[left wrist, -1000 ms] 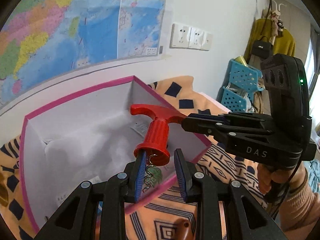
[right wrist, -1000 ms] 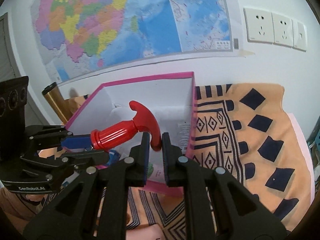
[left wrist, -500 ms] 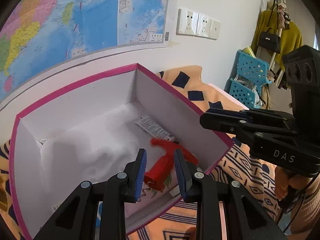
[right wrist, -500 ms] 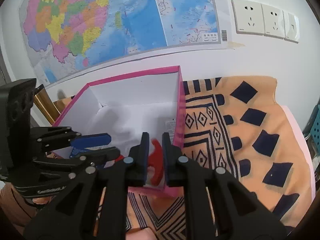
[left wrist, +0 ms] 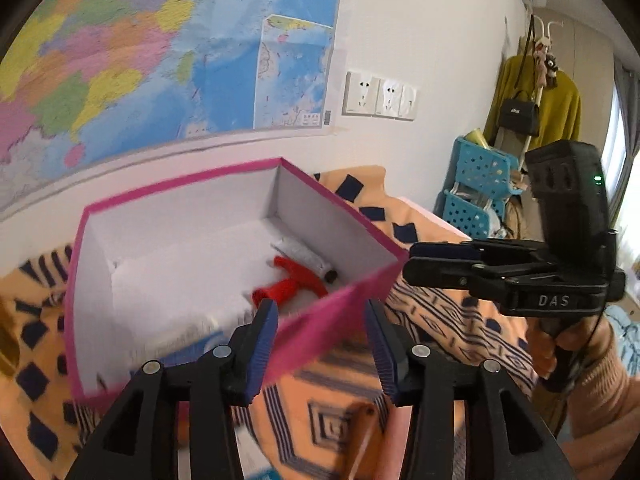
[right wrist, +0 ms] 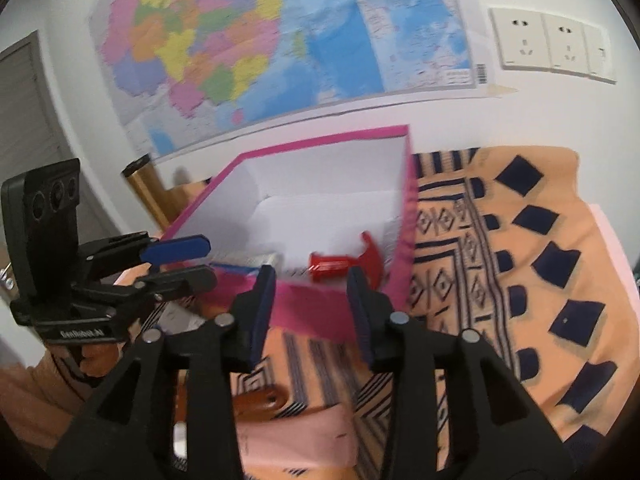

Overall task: Organize rigid objects
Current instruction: 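Move the right gripper back to the wooden comb on the cloth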

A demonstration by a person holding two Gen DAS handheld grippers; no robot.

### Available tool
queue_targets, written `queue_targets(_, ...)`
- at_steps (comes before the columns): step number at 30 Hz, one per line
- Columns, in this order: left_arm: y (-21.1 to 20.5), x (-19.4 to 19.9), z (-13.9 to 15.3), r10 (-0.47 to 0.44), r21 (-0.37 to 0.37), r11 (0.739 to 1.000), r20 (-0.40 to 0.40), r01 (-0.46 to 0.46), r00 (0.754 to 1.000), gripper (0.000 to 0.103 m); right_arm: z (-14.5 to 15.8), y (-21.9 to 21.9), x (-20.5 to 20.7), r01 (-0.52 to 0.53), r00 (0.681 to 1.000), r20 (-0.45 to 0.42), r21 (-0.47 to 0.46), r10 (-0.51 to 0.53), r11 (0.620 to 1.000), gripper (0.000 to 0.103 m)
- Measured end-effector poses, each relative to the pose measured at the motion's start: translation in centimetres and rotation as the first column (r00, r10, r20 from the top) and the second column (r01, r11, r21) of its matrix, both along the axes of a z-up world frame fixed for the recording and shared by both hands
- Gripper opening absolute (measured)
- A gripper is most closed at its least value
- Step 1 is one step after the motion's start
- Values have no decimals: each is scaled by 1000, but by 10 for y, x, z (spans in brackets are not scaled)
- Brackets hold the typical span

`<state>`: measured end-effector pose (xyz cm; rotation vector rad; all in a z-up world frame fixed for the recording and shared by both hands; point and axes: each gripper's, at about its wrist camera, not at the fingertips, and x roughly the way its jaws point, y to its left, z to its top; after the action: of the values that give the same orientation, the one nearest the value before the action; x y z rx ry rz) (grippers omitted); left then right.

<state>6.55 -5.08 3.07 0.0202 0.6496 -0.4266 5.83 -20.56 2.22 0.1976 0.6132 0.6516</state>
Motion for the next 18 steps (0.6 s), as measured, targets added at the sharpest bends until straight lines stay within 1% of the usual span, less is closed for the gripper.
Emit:
queue_targets(2,5,-11,-7,3,-4,1000,-17,-3,1000,47,-6,6,-4,-33,999,-20,-6,33,999,43)
queue_targets(5,13,-25,-23,8,-22,1000,-77,-10,997,47,-23,17,-8,-84,994,-69,-33,82,996,43)
queue_targets(7,17,-31,-33,21,-18,1000,-108,-23,994,47,-37,26,-9,-115,987,-114,-52,109,992,43)
queue_targets(10,23,-40,-48,29,-31,999,-157,-34,987,47,-56,33,-9,-143,976,-173,-61,130,988,43)
queue_targets(13,29,-51,-63,45,-44,998,-197,-55,979,47,-69,37,-8,-156,967,-213,-61,140,986,44)
queue_targets(16,32,-60,-78,67,-43,996,-238,-79,969,47,-80,40,-8,-165,959,-245,-61,146,984,50)
queue_targets(18,34,-66,-87,78,-45,995,-265,-93,961,47,-84,42,-8,-170,955,-257,-64,148,983,51)
